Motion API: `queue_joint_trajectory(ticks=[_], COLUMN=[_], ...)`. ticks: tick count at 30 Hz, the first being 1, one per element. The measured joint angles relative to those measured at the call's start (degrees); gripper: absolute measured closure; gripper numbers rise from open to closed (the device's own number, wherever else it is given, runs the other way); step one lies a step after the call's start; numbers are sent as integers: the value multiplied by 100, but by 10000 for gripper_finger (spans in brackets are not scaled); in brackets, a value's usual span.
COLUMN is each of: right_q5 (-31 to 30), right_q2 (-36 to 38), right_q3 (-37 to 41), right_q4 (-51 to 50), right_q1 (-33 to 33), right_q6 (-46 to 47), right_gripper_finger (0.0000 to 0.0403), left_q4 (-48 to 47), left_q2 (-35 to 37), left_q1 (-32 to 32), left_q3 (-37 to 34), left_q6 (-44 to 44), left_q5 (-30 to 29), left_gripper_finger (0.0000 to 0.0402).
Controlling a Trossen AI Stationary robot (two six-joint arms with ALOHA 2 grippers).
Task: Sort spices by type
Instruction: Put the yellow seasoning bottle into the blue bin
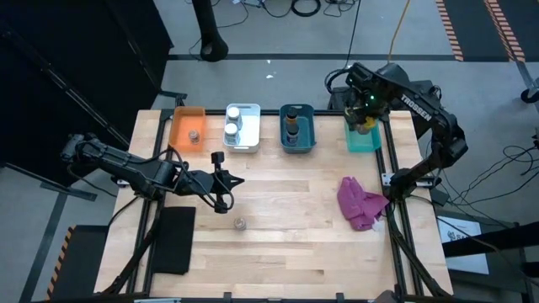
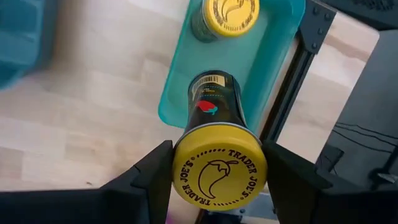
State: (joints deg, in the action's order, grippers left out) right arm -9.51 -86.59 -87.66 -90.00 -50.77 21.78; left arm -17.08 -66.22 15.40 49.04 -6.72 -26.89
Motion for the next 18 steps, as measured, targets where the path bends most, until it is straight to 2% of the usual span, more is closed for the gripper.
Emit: queue_joint_trajectory(ticks=[6, 18], right_q5=[-155, -100], right_q2=[-2, -2], right_q3=[142, 257], right_q4=[2, 308], right_q1=[-74, -109], right_q6=[-18, -284], right_gripper_finger=[211, 211], left_q4=[0, 2], left_q2=[0, 0], left_q1=[0, 0], left_q3=[0, 0], left_q6=[-4, -107], left_q5=[0, 0], left_gripper_finger=[391, 391])
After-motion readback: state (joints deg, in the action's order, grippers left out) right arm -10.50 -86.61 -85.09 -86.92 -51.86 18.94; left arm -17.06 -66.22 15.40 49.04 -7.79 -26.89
